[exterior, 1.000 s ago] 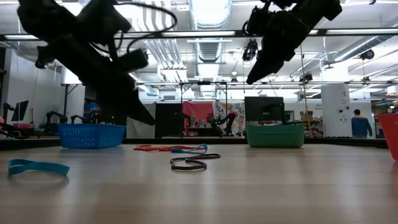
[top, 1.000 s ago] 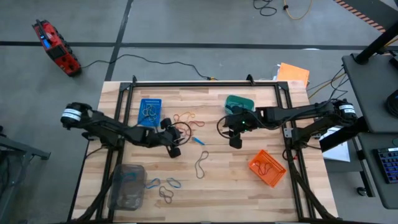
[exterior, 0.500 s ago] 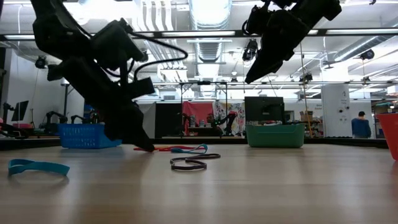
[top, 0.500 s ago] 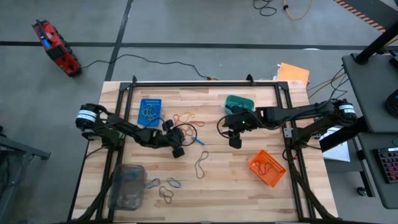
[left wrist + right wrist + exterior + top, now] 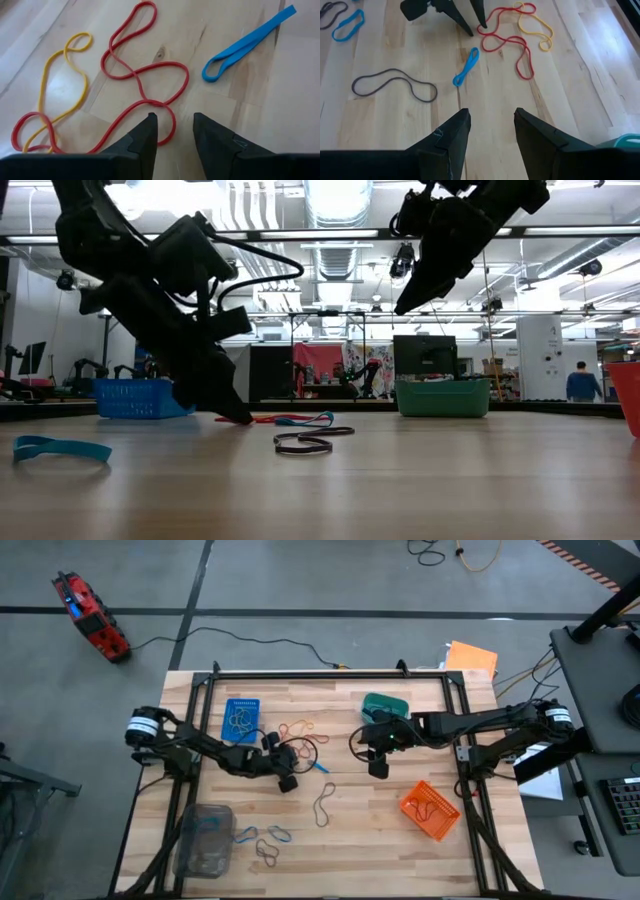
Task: Sort rubber bands into baskets
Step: Put the red rubberband into the orange bin
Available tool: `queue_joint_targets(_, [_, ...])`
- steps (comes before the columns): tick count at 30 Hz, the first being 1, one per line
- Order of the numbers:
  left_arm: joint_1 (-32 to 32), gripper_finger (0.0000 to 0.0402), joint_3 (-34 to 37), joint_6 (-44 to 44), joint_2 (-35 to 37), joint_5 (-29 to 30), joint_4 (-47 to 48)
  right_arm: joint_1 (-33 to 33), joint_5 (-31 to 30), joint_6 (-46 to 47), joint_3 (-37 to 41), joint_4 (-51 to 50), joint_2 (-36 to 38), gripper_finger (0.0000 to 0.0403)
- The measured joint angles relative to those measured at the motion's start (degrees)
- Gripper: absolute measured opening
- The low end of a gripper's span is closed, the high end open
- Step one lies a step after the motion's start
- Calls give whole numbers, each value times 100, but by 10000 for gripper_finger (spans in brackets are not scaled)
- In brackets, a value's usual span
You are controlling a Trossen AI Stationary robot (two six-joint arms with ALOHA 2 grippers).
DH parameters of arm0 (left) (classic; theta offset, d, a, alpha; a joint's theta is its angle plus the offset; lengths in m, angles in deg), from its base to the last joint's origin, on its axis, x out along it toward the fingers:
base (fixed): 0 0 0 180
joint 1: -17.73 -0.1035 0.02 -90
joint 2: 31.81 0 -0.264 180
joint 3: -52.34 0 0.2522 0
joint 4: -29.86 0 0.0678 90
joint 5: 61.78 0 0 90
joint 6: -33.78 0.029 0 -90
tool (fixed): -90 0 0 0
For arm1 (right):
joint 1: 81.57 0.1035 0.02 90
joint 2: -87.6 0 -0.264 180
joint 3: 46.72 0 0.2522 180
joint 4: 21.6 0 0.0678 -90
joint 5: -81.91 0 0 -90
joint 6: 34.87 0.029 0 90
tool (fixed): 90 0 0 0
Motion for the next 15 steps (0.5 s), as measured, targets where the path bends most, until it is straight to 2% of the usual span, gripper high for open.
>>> queue_joint_targets(4, [1, 90, 0, 44, -81, -8, -68, 0, -2, -2, 0, 6, 0, 151])
queue_joint_targets(10, [0, 12, 7, 194, -73, -212, -125, 0, -2, -17, 76, 187, -2, 151])
queue_joint_targets(15, [37, 2, 13, 457, 9, -246, -96, 0, -2, -13, 171, 254, -3, 151])
